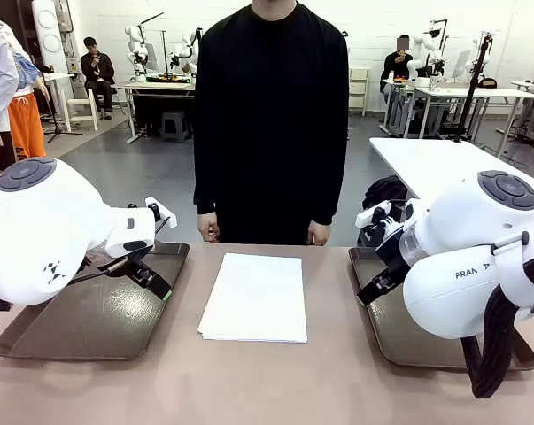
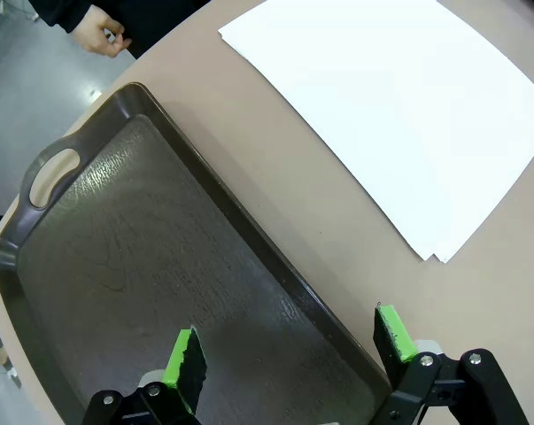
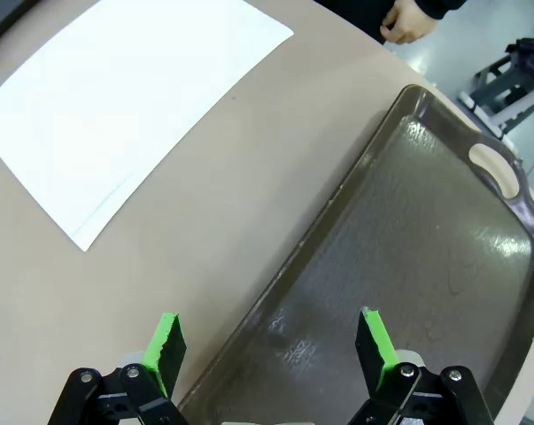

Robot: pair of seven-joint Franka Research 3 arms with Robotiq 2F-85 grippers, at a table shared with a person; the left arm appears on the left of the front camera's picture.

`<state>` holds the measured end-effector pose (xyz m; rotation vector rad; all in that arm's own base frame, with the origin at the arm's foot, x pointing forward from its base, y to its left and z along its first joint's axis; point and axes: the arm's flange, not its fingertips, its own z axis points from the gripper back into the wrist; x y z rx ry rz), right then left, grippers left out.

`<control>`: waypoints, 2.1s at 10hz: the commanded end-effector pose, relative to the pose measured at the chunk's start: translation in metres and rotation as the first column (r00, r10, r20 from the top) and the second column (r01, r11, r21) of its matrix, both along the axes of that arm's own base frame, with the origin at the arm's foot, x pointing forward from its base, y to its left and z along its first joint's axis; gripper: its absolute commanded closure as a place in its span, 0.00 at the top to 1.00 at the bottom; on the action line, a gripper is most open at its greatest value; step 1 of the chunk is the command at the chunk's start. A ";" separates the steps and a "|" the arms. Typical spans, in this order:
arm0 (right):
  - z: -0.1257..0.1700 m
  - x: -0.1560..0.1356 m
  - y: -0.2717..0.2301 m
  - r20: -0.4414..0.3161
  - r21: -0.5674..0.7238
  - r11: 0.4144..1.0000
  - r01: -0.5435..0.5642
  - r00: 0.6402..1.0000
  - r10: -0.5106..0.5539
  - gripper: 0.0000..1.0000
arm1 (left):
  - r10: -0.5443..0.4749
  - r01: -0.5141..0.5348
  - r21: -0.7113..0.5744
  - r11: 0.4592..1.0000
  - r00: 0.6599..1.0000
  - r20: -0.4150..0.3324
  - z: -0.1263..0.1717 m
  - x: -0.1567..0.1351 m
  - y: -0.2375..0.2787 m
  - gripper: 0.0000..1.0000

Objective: Sort the A4 documents.
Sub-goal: Receive the A4 Paper.

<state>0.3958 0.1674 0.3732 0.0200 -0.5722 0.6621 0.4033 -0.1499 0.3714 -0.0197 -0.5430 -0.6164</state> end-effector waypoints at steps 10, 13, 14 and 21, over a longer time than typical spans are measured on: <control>0.138 0.052 -0.079 -0.209 0.232 0.970 -0.067 0.971 0.117 1.00 | 0.035 -0.026 -0.222 0.975 0.999 0.037 0.079 -0.067 0.114 1.00; 0.159 0.060 -0.107 -0.255 0.358 0.928 -0.108 0.944 0.208 1.00 | -0.049 0.071 -0.347 0.935 0.996 0.071 0.090 -0.072 0.132 1.00; 0.157 0.058 -0.116 -0.221 0.455 0.882 -0.122 0.944 0.245 1.00 | -0.046 0.066 -0.342 0.937 0.997 0.067 0.091 -0.070 0.131 1.00; 0.144 0.041 -0.169 0.111 0.575 0.790 -0.214 0.977 0.184 1.00 | -0.124 0.110 -0.269 0.957 0.992 -0.034 0.092 -0.030 0.101 1.00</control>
